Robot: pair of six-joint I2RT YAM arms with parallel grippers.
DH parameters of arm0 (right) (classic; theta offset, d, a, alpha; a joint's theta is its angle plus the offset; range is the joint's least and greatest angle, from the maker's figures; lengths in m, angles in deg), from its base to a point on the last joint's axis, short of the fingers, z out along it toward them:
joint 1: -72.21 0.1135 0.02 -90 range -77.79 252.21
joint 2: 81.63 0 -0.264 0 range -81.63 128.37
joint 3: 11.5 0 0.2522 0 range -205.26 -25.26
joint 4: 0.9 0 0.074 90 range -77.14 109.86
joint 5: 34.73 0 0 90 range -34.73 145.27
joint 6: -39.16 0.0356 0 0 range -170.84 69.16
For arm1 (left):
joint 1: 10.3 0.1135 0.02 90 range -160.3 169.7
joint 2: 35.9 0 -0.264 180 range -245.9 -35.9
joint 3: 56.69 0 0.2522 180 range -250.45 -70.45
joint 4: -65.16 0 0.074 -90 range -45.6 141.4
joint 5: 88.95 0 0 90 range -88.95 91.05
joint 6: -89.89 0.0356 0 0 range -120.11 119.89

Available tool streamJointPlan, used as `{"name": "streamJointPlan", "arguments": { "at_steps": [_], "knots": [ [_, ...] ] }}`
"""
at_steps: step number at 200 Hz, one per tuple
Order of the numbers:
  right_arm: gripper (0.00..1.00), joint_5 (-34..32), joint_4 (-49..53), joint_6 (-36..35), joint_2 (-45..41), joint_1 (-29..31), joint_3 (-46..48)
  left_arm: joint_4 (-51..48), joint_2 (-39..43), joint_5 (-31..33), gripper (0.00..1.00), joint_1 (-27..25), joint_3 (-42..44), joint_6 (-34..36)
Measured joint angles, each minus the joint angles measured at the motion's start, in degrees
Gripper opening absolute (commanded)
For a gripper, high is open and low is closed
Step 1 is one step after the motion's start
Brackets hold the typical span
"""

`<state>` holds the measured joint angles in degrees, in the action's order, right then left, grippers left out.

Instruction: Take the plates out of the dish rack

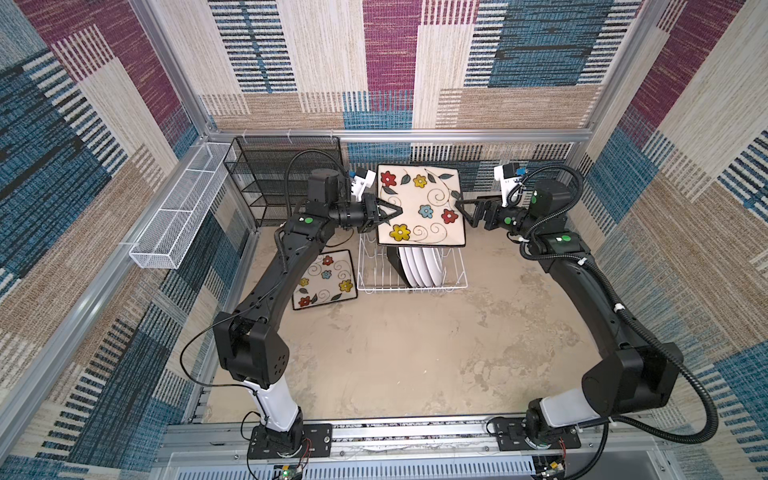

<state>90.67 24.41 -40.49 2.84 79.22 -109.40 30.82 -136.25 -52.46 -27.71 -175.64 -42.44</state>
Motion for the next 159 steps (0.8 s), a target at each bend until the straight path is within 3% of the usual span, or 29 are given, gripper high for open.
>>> {"name": "streamJointPlan", "arguments": {
  "at_steps": [72, 159],
  "knots": [
    [1.00, -0.9, -5.3, -9.7, -8.2, 2.8, 9.0, -26.0, 0.9, 12.2, 0.00, 1.2, -13.6, 16.6],
    [1.00, -3.0, -8.2, -21.6, -8.8, 13.6, 12.3, -43.4, 6.1, 27.4, 0.00, 5.6, -14.8, 25.1]
  ]
}}
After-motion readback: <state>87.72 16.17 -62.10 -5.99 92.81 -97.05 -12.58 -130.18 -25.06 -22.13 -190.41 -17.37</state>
